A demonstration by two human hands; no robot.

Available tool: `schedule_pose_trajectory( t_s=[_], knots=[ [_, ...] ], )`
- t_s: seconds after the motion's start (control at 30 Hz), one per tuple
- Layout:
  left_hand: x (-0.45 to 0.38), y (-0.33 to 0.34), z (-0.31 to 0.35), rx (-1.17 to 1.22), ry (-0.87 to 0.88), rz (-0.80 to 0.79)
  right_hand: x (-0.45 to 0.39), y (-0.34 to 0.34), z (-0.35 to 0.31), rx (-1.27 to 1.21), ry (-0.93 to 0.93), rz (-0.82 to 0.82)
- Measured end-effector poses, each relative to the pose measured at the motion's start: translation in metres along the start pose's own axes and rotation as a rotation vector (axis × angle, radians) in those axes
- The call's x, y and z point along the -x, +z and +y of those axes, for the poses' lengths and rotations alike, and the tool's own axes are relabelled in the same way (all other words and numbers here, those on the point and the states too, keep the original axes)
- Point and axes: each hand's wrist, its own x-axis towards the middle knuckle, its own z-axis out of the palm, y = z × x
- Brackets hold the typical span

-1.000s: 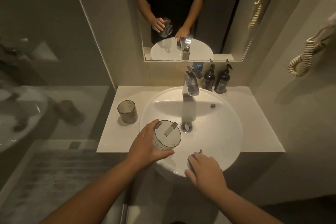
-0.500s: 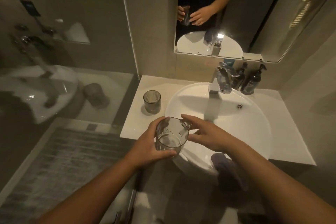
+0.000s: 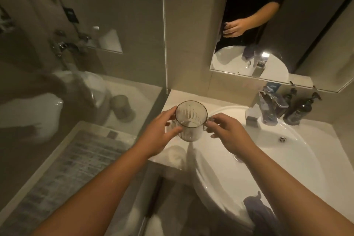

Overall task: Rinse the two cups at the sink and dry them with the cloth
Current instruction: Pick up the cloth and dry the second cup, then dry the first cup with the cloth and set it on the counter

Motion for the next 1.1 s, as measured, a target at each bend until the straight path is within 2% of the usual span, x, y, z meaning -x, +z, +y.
schedule_pose_trajectory(
  t_s=[0.17, 0.33, 0.57, 0.77, 0.93, 1.03, 1.1],
  knots=[
    [-0.095, 0.007, -0.01, 0.083, -0.069, 0.025, -0.084, -0.004, 0.019, 0.01, 0.051, 0.118],
    [-0.182, 0.023, -0.053, 0.03, -0.258, -0.024, -0.184, -0.001, 0.068, 0.083, 0.118, 0.071],
    [-0.24, 0.048, -0.091, -0.06, -0.419, -0.033, -0.266, 0.011, 0.124, 0.103, 0.224, -0.012],
    [-0.259, 0.058, -0.114, -0.114, -0.458, -0.065, -0.288, 0.023, 0.147, 0.094, 0.276, -0.001],
    [-0.251, 0.049, -0.116, -0.1, -0.536, -0.118, -0.278, 0.024, 0.136, 0.113, 0.31, 0.057],
    [-0.217, 0.036, -0.113, -0.052, -0.549, -0.059, -0.255, 0.017, 0.123, 0.19, 0.321, 0.118],
    [-0.185, 0.028, -0.108, 0.037, -0.555, 0.032, -0.234, 0.01, 0.112, 0.23, 0.264, 0.176]
  ],
)
